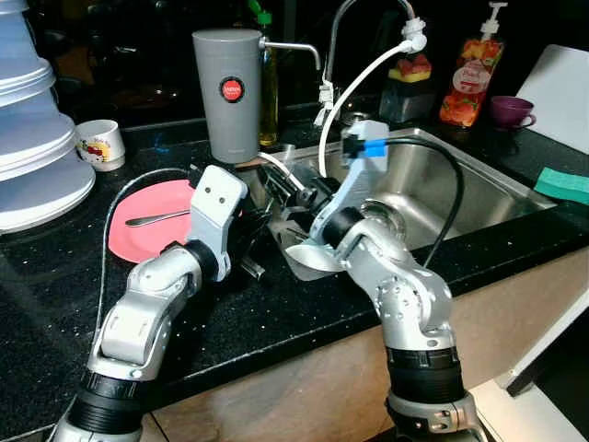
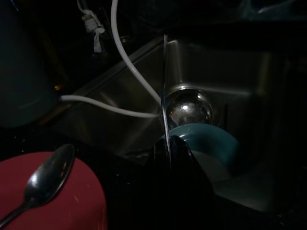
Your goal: Kitchen organization
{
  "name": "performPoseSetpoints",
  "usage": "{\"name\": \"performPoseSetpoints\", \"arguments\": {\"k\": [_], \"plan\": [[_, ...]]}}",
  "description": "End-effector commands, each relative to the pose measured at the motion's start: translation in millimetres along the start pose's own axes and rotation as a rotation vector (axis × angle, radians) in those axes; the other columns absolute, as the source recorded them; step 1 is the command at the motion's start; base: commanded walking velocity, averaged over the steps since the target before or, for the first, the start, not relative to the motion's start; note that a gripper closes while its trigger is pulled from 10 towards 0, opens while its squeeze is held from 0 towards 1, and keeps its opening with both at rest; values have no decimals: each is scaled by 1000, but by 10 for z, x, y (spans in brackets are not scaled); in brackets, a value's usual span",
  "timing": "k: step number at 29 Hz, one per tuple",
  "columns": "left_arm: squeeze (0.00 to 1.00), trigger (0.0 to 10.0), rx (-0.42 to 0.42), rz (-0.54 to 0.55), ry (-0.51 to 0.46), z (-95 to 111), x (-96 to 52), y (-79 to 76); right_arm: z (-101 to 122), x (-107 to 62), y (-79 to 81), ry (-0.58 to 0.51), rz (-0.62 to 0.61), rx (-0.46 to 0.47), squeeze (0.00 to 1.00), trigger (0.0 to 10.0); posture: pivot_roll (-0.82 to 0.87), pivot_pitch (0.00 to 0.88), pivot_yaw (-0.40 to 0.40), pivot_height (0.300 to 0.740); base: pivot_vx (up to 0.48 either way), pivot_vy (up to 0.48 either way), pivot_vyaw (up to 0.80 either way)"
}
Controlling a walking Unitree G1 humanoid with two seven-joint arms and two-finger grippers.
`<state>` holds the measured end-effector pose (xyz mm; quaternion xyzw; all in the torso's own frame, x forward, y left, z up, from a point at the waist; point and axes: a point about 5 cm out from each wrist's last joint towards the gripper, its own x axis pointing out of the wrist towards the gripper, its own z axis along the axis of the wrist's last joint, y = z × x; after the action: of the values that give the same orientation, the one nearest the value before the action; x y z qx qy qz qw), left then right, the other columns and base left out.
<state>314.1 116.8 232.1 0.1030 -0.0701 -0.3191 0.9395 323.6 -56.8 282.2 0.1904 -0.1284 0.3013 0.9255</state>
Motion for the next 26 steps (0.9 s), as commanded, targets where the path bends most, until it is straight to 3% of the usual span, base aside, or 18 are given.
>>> {"name": "performPoseSetpoints", "arguments": {"k": [1, 21, 23, 24, 25, 26], "plan": [[0, 0, 29, -44, -37, 70, 7, -82, -27, 20, 79, 5, 26, 12, 0, 0, -37, 48, 51, 740, 0, 0, 0], [0, 0, 65, -37, -48, 71, -1, -92, -35, 29, -7, 6, -30, 31, 0, 0, -41, 19, 48, 740, 0, 0, 0], [0, 0, -35, 6, -134, 155, -2, -40, -7, 27, -29, -9, -37, 50, 0, 0, -42, 21, 48, 740, 0, 0, 0], [0, 0, -35, 6, -134, 155, -2, -40, -7, 27, -29, -9, -37, 50, 0, 0, -42, 21, 48, 740, 0, 0, 0], [0, 0, -126, 24, -215, 239, -22, 8, 29, 28, -51, -29, -47, 81, 0, 0, -41, 22, 47, 740, 0, 0, 0], [0, 0, -126, 24, -215, 239, -22, 8, 29, 28, -51, -29, -47, 81, 0, 0, -41, 22, 47, 740, 0, 0, 0]]}}
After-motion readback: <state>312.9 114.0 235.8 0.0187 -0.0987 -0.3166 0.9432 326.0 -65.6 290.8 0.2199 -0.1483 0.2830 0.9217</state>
